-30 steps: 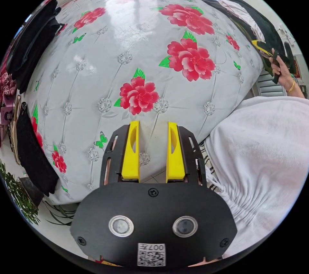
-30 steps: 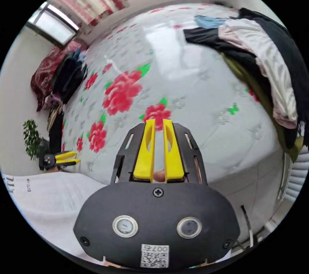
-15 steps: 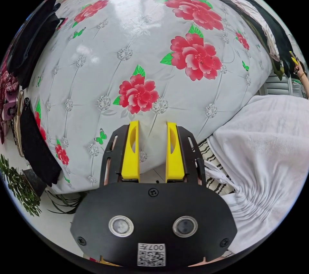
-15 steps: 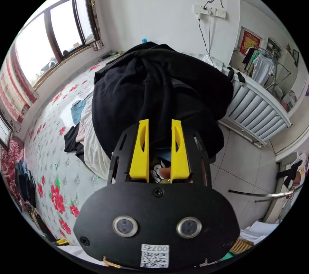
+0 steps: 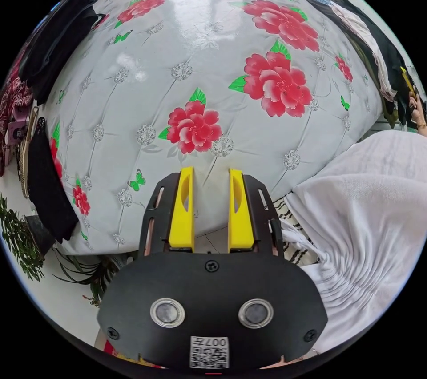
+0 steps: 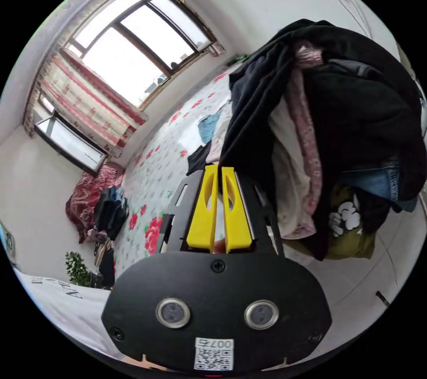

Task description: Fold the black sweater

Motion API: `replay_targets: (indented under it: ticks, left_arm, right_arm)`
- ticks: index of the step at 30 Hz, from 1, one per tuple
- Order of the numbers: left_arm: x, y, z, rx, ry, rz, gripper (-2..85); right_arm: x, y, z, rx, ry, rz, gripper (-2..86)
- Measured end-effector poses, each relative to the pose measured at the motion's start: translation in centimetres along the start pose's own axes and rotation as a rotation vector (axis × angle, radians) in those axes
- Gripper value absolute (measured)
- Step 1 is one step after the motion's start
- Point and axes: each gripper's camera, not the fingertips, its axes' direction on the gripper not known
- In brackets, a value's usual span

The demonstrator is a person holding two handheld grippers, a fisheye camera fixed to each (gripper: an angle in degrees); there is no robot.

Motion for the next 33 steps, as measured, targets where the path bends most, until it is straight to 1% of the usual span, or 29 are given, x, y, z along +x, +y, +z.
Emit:
replay_targets:
  ticks: [2,3,4,6,7,8,9,10,11,12,13,14,15,16,18,20,22,24,27,31,33]
  left_arm:
    - [-0.3,1.3,-0.2,0.037,-0.001,-0.012,8.8]
    - [-0.4,1.7,-0.4,0.065,0.008,-0.017,6.1]
    - [-0.9,2.7,-1.0,0.142,0.035,-0.067,0.8]
    - [-1.9,3.7,-2.1,0.231,0.138,-0.119,0.1]
    - [-2.4,4.4,-3.0,0.312,0.217,-0.128,0.3]
    - [-2.7,5.0,-4.1,0.393,0.272,-0.12,1.0]
    - [-2.9,5.2,-4.7,0.427,0.291,-0.112,1.6]
    - [-3.1,5.7,-5.8,0.483,0.33,-0.085,3.6]
    - [-3.2,6.1,-6.9,0.533,0.364,-0.046,6.2]
    - [-3.3,6.3,-7.5,0.557,0.371,-0.032,7.0]
    - [-3.5,6.9,-8.5,0.599,0.37,-0.015,8.5]
    - [-4.0,7.5,-9.2,0.634,0.363,-0.012,9.9]
    - [-4.3,7.9,-9.5,0.65,0.364,-0.015,10.6]
    - [-5.1,8.7,-9.9,0.681,0.372,-0.032,10.7]
    - [-6.9,10.1,-9.9,0.705,0.392,-0.082,10.6]
    - [-9.5,12.2,-8.7,0.659,0.405,-0.168,8.9]
    - [-11.4,14.3,-7.9,0.658,0.437,-0.219,9.6]
    - [-13.0,16.5,-7.3,0.654,0.464,-0.267,9.4]
    - [-14.5,19.1,-6.6,0.623,0.451,-0.311,9.5]
    - [-14.8,20.1,-6.6,0.593,0.467,-0.3,9.8]
    - [-14.3,19.9,-6.8,0.58,0.455,-0.278,10.0]
  right_arm:
    - [-3.5,1.8,0.5,-0.002,-0.085,-0.038,-0.3]
    - [-5.9,2.6,0.9,-0.017,-0.153,-0.081,-0.3]
    - [-7.2,3.1,1.1,-0.022,-0.189,-0.1,-0.3]
    - [-12.9,5.2,2.4,-0.082,-0.289,-0.178,-0.3]
    - [-14.6,6.0,2.8,-0.106,-0.313,-0.216,-0.3]
    - [-18.0,7.7,3.5,-0.152,-0.383,-0.289,-0.3]
    - [-21.4,9.7,4.2,-0.208,-0.489,-0.348,-0.3]
    - [-23.2,10.9,4.6,-0.238,-0.548,-0.374,-0.3]
    - [-26.7,13.3,5.3,-0.302,-0.665,-0.436,-0.3]
    - [-30.3,16.1,5.9,-0.379,-0.789,-0.513,-0.2]
    - [-32.1,17.6,6.2,-0.419,-0.847,-0.55,-0.2]
    - [-35.4,20.6,6.9,-0.506,-0.93,-0.622,-0.1]
    - [-38.2,23.7,7.5,-0.579,-0.969,-0.7,0.0]
    - [-39.4,25.2,7.9,-0.605,-0.963,-0.739,0.0]
    - [-42.4,30.5,10.0,-0.695,-0.779,-0.848,0.6]
    - [-43.2,33.5,11.1,-0.713,-0.644,-0.946,1.2]
    - [-43.2,35.4,12.0,-0.707,-0.538,-1.004,1.7]
    - [-43.3,37.8,13.3,-0.715,-0.396,-1.125,2.4]
    - [-44.2,41.0,15.3,-0.726,-0.302,-1.242,3.4]
    - [-46.3,45.0,18.5,-0.733,-0.289,-1.346,4.5]
    - [-47.6,47.9,21.7,-0.786,-0.29,-1.392,5.4]
